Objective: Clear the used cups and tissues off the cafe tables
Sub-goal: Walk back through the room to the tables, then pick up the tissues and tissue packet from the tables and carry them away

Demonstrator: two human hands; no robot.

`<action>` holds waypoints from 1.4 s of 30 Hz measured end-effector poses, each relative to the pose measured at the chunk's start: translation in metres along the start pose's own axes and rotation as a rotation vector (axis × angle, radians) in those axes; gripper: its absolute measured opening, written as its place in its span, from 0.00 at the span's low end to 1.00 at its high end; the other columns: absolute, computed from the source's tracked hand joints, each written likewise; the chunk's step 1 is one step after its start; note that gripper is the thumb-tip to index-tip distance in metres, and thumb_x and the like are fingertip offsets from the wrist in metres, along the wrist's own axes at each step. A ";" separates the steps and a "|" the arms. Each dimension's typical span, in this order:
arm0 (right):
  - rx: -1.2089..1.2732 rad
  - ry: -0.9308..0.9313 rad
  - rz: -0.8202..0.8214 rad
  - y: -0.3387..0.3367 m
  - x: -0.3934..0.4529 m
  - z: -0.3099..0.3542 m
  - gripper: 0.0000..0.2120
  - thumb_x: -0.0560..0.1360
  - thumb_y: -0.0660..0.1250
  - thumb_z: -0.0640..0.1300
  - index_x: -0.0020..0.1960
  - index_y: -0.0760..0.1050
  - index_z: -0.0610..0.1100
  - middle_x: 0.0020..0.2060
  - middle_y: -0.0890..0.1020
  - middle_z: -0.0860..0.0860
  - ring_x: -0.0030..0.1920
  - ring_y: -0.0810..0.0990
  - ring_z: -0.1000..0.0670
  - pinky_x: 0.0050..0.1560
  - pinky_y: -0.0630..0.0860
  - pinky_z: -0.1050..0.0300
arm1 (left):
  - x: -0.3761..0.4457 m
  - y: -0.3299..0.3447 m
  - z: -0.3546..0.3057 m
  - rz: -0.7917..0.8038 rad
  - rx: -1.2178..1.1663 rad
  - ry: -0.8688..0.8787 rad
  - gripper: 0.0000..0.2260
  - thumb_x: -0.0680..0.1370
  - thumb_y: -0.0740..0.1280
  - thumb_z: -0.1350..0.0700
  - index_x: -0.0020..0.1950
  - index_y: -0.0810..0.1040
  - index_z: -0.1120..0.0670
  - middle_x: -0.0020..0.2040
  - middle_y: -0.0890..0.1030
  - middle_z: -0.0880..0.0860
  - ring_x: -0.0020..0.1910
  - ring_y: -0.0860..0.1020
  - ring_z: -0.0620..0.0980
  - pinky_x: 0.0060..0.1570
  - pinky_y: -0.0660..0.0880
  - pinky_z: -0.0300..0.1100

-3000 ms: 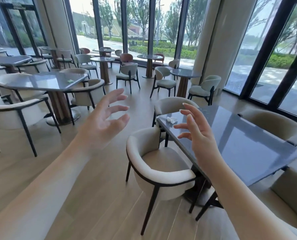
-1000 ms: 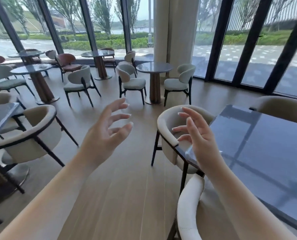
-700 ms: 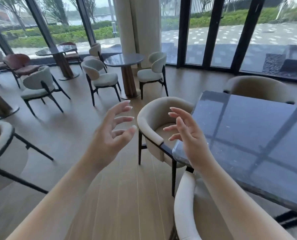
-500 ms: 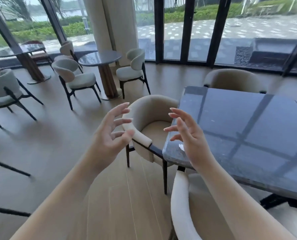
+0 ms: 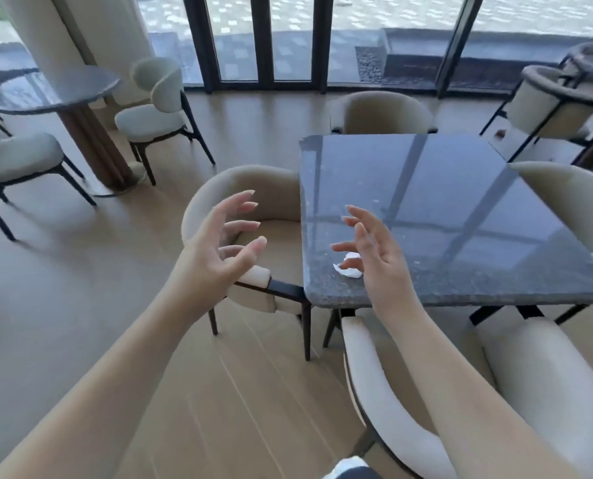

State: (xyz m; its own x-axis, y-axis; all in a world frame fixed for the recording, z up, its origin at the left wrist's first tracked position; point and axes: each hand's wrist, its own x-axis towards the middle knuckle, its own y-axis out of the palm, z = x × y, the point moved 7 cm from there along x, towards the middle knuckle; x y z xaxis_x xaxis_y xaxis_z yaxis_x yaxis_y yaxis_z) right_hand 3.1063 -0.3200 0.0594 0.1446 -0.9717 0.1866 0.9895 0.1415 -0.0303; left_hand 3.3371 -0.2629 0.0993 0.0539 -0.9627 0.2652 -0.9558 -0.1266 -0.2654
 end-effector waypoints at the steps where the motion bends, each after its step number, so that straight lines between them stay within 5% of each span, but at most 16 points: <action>1: -0.011 0.016 -0.023 0.001 -0.001 -0.004 0.14 0.84 0.57 0.52 0.68 0.73 0.57 0.63 0.78 0.56 0.52 0.85 0.51 0.44 0.81 0.60 | 0.005 -0.001 0.005 0.021 -0.004 -0.004 0.30 0.73 0.69 0.43 0.75 0.68 0.41 0.69 0.75 0.41 0.67 0.77 0.44 0.56 0.78 0.36; 7: -0.051 0.097 -0.152 -0.022 0.007 -0.031 0.18 0.79 0.59 0.63 0.66 0.75 0.61 0.61 0.79 0.60 0.52 0.85 0.51 0.45 0.80 0.60 | 0.037 0.015 0.036 0.133 -0.033 -0.030 0.30 0.74 0.69 0.42 0.76 0.68 0.40 0.68 0.76 0.37 0.67 0.77 0.43 0.56 0.77 0.33; 11: -0.066 0.142 -0.205 -0.041 0.016 -0.067 0.13 0.82 0.59 0.57 0.64 0.76 0.63 0.55 0.81 0.64 0.51 0.85 0.51 0.44 0.81 0.60 | 0.056 0.027 0.059 0.183 -0.033 -0.065 0.29 0.74 0.69 0.42 0.75 0.68 0.37 0.67 0.76 0.35 0.66 0.77 0.41 0.55 0.77 0.31; 17: -0.210 0.264 -0.157 -0.044 0.050 -0.143 0.11 0.83 0.59 0.54 0.60 0.76 0.68 0.63 0.76 0.57 0.57 0.80 0.55 0.50 0.79 0.62 | 0.087 0.049 0.087 0.230 -0.016 -0.130 0.29 0.73 0.68 0.41 0.74 0.68 0.37 0.66 0.75 0.35 0.66 0.77 0.43 0.56 0.77 0.33; 19: -0.311 0.297 -0.121 -0.045 0.065 -0.169 0.11 0.84 0.59 0.53 0.59 0.74 0.69 0.61 0.75 0.56 0.58 0.77 0.63 0.55 0.72 0.70 | 0.096 0.054 0.095 0.234 -0.014 -0.150 0.29 0.73 0.68 0.41 0.74 0.69 0.38 0.66 0.75 0.35 0.66 0.77 0.43 0.56 0.77 0.33; 21: -0.412 0.312 -0.098 -0.046 0.083 -0.195 0.11 0.83 0.60 0.51 0.62 0.74 0.63 0.60 0.75 0.52 0.53 0.75 0.69 0.50 0.67 0.78 | 0.106 0.059 0.104 0.237 -0.007 -0.172 0.28 0.73 0.68 0.41 0.74 0.69 0.37 0.67 0.75 0.35 0.67 0.77 0.42 0.56 0.77 0.33; 23: -0.483 0.361 -0.069 -0.048 0.097 -0.223 0.13 0.83 0.61 0.50 0.66 0.74 0.58 0.61 0.74 0.50 0.53 0.78 0.61 0.49 0.68 0.73 | 0.113 0.066 0.113 0.242 -0.007 -0.197 0.28 0.73 0.68 0.40 0.74 0.69 0.37 0.67 0.75 0.35 0.67 0.77 0.42 0.56 0.78 0.35; 28: -0.878 0.449 0.067 -0.053 0.120 -0.278 0.22 0.82 0.62 0.52 0.75 0.67 0.53 0.71 0.69 0.45 0.70 0.67 0.41 0.69 0.65 0.46 | 0.120 0.088 0.135 0.262 0.010 -0.240 0.27 0.76 0.69 0.43 0.75 0.69 0.40 0.67 0.75 0.34 0.68 0.75 0.41 0.56 0.77 0.33; 33: -1.239 0.495 0.232 -0.054 0.127 -0.311 0.29 0.80 0.63 0.57 0.79 0.59 0.55 0.78 0.58 0.45 0.77 0.56 0.42 0.73 0.58 0.45 | 0.124 0.104 0.149 0.283 -0.003 -0.288 0.26 0.77 0.68 0.48 0.74 0.68 0.41 0.65 0.75 0.32 0.66 0.76 0.39 0.51 0.77 0.32; 39: -1.309 0.503 0.345 -0.046 0.118 -0.332 0.23 0.80 0.62 0.44 0.74 0.63 0.52 0.69 0.67 0.45 0.67 0.68 0.41 0.63 0.70 0.47 | 0.126 0.106 0.160 0.285 0.032 -0.316 0.23 0.82 0.68 0.54 0.75 0.68 0.43 0.69 0.75 0.39 0.66 0.77 0.41 0.51 0.75 0.30; 42: -1.284 0.551 0.329 -0.045 0.116 -0.334 0.19 0.80 0.61 0.38 0.69 0.67 0.49 0.65 0.70 0.43 0.62 0.71 0.40 0.55 0.71 0.49 | 0.124 0.102 0.164 0.284 0.037 -0.325 0.24 0.80 0.69 0.42 0.74 0.69 0.41 0.68 0.75 0.38 0.67 0.75 0.39 0.54 0.76 0.32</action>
State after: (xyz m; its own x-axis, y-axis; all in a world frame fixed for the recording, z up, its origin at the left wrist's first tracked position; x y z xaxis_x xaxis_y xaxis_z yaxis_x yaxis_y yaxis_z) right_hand 3.0775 -0.5027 -0.2453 0.0490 -0.9192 -0.3908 0.1811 0.3930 -0.9015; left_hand 3.2937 -0.4341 -0.0474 -0.1157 -0.9851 -0.1273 -0.9351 0.1512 -0.3206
